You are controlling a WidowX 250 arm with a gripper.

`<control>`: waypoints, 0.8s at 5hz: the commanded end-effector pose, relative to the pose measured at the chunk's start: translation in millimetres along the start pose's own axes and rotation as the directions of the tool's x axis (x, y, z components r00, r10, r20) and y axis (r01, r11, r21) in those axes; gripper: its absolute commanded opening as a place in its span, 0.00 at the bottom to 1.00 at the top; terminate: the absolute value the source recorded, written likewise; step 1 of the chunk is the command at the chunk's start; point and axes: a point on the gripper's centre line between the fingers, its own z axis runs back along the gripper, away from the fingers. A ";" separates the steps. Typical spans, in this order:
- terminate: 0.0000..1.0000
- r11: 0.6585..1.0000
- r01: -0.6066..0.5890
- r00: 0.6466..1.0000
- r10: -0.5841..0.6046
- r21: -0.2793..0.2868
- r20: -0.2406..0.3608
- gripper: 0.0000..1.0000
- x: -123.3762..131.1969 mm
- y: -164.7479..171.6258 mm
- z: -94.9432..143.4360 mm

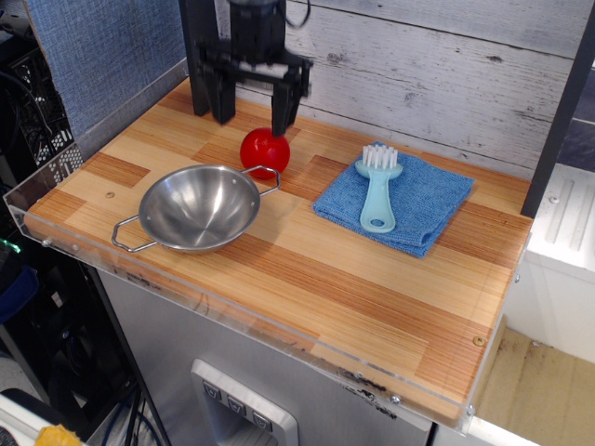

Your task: Put the red ball inside the bowl.

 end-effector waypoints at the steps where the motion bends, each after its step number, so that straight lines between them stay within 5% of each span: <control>1: 0.00 0.999 -0.022 1.000 0.022 0.040 -0.001 1.00 6.1 13.9 -3.0; 3: 0.00 0.998 -0.029 0.999 0.030 0.051 -0.021 1.00 5.1 14.7 -11.5; 4: 0.00 0.998 -0.034 0.999 0.034 0.058 -0.005 0.00 4.7 14.7 -9.7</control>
